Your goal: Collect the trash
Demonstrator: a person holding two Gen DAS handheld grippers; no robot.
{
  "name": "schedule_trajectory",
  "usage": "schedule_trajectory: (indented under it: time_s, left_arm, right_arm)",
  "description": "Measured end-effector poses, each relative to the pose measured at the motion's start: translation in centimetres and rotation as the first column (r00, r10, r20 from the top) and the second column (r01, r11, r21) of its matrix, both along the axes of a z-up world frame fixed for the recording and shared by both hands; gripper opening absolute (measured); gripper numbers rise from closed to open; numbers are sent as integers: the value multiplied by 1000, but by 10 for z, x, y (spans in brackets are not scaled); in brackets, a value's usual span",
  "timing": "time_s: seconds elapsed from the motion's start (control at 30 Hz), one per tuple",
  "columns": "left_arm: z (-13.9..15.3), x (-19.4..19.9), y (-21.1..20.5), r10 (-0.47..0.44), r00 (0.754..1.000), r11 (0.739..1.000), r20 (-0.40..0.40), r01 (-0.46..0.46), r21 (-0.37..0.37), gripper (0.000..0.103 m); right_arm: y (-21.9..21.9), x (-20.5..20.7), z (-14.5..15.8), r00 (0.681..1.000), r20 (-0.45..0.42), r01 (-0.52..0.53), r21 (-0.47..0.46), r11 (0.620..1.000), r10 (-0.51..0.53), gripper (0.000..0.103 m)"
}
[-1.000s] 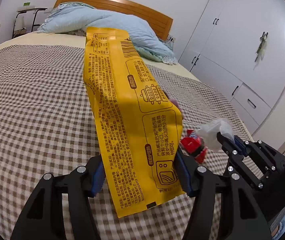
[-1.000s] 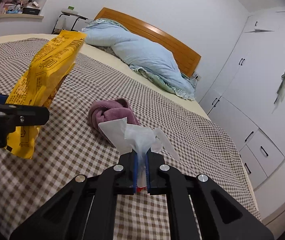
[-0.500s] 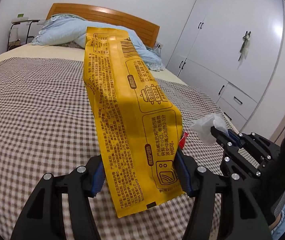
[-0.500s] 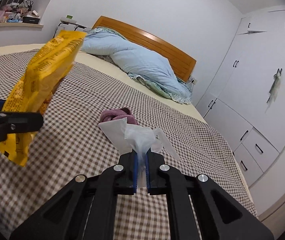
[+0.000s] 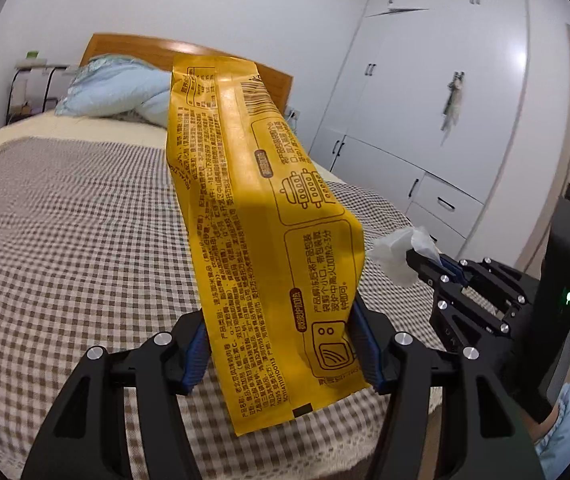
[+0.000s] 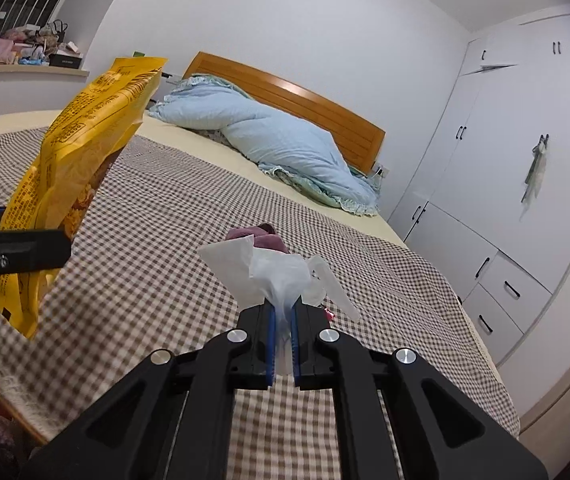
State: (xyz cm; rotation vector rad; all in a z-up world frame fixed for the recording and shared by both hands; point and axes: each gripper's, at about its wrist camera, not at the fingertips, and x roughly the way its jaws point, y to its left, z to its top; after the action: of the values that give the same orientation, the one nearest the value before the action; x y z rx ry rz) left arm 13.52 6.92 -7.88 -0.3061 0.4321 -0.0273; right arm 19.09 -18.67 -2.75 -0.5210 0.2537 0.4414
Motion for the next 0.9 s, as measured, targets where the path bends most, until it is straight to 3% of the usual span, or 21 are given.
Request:
schedule_trajectory:
  time_s: [0.47, 0.9]
  left_arm:
    - [-11, -62, -24, -87, 996, 991, 20, 84, 107, 58]
    - [-38, -114, -44, -156, 988, 983, -19, 157, 90, 58]
  right_arm:
    - [-41, -48, 0, 1000, -12, -16, 99, 995, 17, 6]
    - [-65, -91, -1, 989, -62, -122, 184, 975, 136, 6]
